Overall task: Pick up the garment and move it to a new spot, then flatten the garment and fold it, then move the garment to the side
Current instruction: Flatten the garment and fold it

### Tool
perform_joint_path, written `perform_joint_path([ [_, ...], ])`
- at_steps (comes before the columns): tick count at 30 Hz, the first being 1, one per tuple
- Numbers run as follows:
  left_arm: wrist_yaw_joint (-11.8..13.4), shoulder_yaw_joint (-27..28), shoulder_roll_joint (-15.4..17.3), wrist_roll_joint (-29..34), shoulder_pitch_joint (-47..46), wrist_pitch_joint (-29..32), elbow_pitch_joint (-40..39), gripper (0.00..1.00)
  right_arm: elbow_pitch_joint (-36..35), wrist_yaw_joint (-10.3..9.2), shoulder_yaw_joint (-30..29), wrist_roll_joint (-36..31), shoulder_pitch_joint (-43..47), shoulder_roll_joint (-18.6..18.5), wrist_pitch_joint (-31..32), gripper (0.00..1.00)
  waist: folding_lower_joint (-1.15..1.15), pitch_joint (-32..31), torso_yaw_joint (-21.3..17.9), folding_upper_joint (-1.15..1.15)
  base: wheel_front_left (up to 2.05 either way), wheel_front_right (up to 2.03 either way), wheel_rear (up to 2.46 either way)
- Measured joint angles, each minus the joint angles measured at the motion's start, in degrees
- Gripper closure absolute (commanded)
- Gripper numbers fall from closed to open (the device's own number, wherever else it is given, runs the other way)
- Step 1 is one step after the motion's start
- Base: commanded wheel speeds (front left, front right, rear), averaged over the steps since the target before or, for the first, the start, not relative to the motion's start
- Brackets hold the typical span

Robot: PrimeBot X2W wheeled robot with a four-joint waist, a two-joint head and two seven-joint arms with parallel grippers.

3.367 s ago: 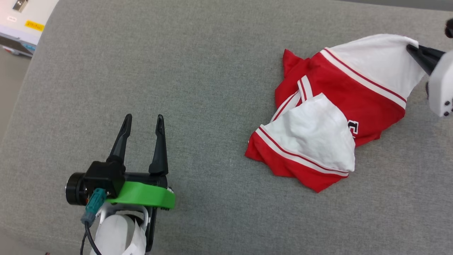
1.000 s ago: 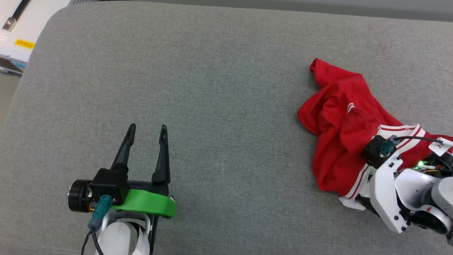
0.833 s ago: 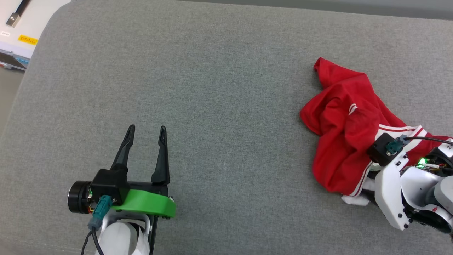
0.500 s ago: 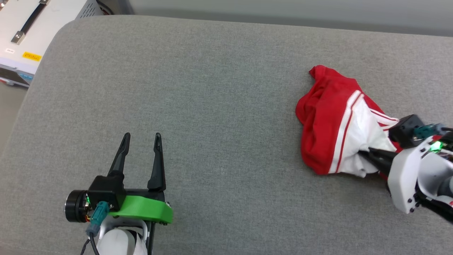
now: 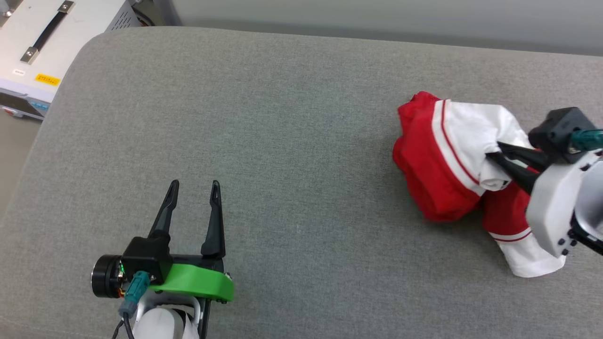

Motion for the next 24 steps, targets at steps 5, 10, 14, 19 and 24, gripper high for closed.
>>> perform_joint_path([
  [5, 0.1, -1.0, 0.0, -0.9, -0.7, 0.0, 0.1, 0.00, 3.8, 0.00, 11.1, 0.4, -9.5, 5.4, 3.5, 1.00, 0.00, 1.3, 1.0, 0.00, 0.00, 0.00, 0.00],
  [10, 0.2, -1.4, 0.0, -1.5, -1.9, 0.0, 0.3, 0.00, 15.5, 0.00, 24.7, 1.4, -20.8, 14.5, 3.7, 1.00, 0.00, 3.0, 2.3, 0.00, 0.00, 0.00, 0.00],
  [14, 0.5, -1.6, 0.0, -1.8, -2.5, 0.0, 0.6, 0.00, 27.2, -0.01, 34.4, 3.8, -26.3, 23.2, 0.3, 1.00, 0.00, 4.1, 3.3, 0.00, 0.00, 0.00, 0.00],
  [19, 0.8, -2.4, 0.0, -2.2, -2.7, 0.0, 0.8, 0.00, 38.8, -0.01, 41.4, 6.0, -27.6, 31.1, -4.5, 1.00, 0.00, 4.8, 4.7, 0.00, 0.00, 0.00, 0.00],
  [24, 1.1, -2.4, 0.0, -2.3, -2.7, 0.0, 1.0, 0.00, 44.3, -0.01, 42.0, 6.1, -26.3, 33.9, -7.2, 0.74, 0.00, 4.8, 5.1, 0.00, 0.00, 0.00, 0.00],
])
